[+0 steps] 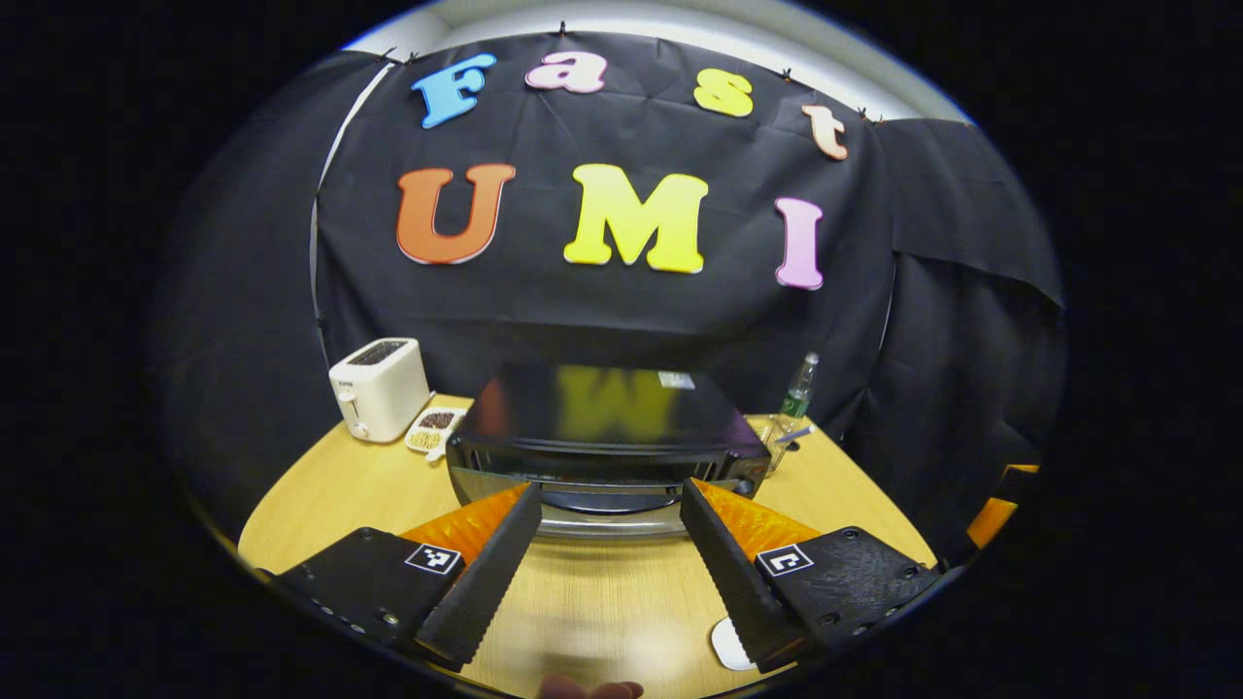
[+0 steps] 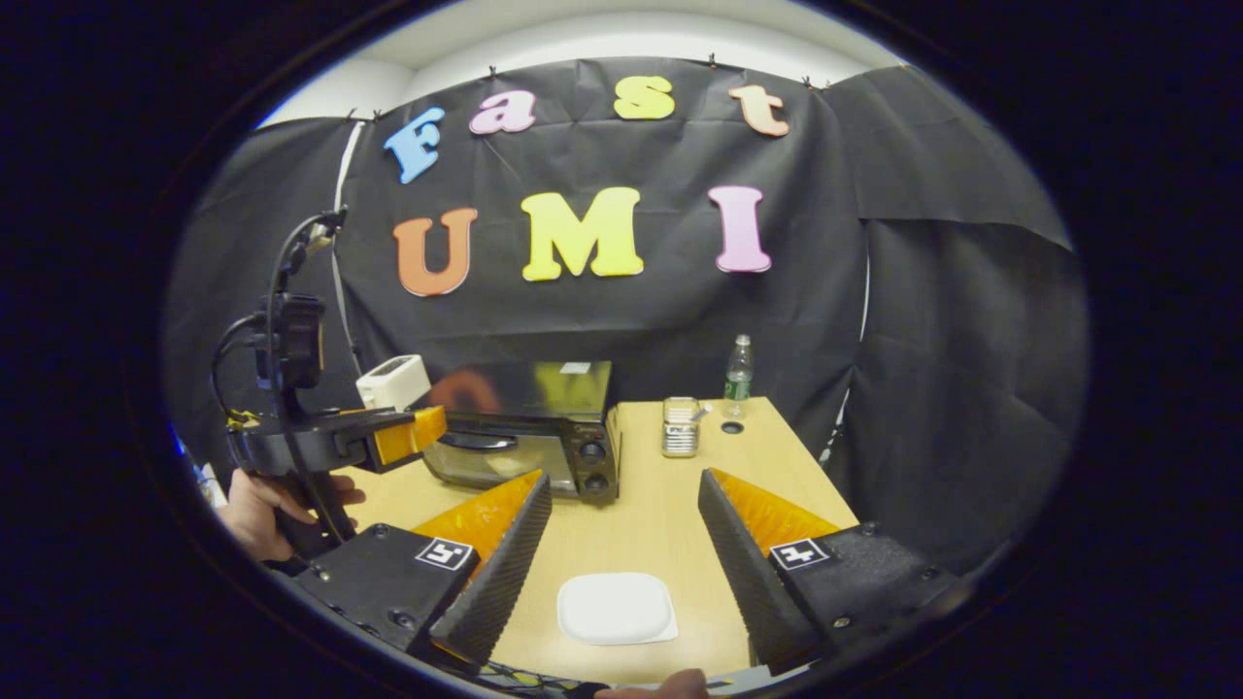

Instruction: Open the electric oven with the left hand, put the food in, and close the electric oven.

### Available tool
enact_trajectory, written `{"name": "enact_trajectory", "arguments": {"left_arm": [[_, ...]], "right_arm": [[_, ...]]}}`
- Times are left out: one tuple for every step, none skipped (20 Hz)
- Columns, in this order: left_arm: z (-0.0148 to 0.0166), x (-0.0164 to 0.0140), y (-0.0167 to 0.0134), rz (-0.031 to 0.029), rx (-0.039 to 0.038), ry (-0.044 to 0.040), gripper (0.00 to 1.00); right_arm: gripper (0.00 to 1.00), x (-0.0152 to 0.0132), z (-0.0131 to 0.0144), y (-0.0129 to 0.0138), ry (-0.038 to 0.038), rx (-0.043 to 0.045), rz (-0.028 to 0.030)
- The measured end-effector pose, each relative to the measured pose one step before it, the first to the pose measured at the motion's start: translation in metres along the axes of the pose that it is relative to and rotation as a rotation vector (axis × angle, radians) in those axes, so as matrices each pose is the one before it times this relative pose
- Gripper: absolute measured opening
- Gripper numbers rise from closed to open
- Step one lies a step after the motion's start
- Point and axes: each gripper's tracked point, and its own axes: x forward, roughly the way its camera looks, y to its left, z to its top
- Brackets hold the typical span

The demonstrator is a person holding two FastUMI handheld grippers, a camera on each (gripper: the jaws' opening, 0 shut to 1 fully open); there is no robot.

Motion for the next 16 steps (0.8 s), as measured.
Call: {"name": "enact_trajectory", "arguments": {"left_arm": [[0.01344,-0.0177,0.0018,-0.0038,0.00144,-0.02989,0.95],[0.01091,-0.01826,0.00457,-0.00591,0.00199,-0.03082,0.95],[0.01398,-0.02111,0.00144,-0.0053,0.00338,-0.03085,0.95],[0.01273,-0.02017,0.00188,-0.00299,0.00692,-0.02932,0.95],[0.01277,-0.02067,0.00333,-0.00021,0.0093,-0.02645,0.95],[0.01041,-0.02121,0.0023,0.00003,0.01011,-0.02317,0.95],[0.01108,-0.02161,0.00132,-0.00361,0.00698,-0.0216,0.95],[0.01204,-0.02106,0.00071,-0.00132,0.00686,-0.02918,0.95],[0.01106,-0.01924,0.00131,0.00121,0.00824,-0.02548,0.94],[0.00959,-0.01909,0.00111,0.00206,0.00583,-0.0236,0.94],[0.00658,-0.01828,-0.00014,0.00237,-0.00026,-0.01531,0.94],[0.00345,-0.01675,-0.00098,-0.00053,-0.00642,-0.01209,0.94],[0.00136,-0.01528,-0.00127,-0.00127,-0.01457,-0.00169,0.94],[0.00155,-0.01397,-0.00151,0.00081,-0.01823,0.0003,0.94],[0.00028,-0.01226,-0.00089,0.00226,-0.01571,0.00443,0.94],[0.00086,-0.01187,-0.00061,0.00578,-0.01073,0.00654,0.94]], "right_arm": [[0.96,-0.00749,0.00899,0.00507,-0.02766,-0.00312,0.00468],[0.96,-0.00816,0.00905,0.00586,-0.02687,-0.00236,0.00523],[0.96,-0.00825,0.0069,0.00528,-0.02286,-0.00273,0.00213],[0.96,-0.00947,0.00833,0.00493,-0.02099,-0.00345,0.00159],[0.96,-0.00972,0.0074,0.00455,-0.01872,-0.00314,-0.00263],[0.96,-0.0113,0.00793,0.00375,-0.01494,-0.00132,-0.00393],[0.96,-0.01418,0.00648,0.00546,-0.01588,0.00063,-0.00249],[0.96,-0.01476,0.00753,0.00462,-0.01805,0.00483,-0.00362],[0.96,-0.01436,0.00497,0.00453,-0.01439,0.00363,-0.00445],[0.96,-0.01279,0.00263,0.00577,-0.00764,0.00283,-0.00093],[0.96,-0.01355,0.00037,0.00609,-0.00261,0.00231,0.00197],[0.96,-0.01371,0.00134,0.00653,-0.00376,0.0022,0.00258],[0.96,-0.01291,0.00069,0.0055,-0.00271,-0.0005,0.00024],[0.96,-0.01069,0.00093,0.00334,-0.0021,-0.00326,-0.00313],[0.96,-0.01041,-0.00077,0.00256,0.0032,-0.00525,-0.00401],[0.96,-0.01031,0.00114,0.00379,-0.00168,-0.0003,0.00171]]}}
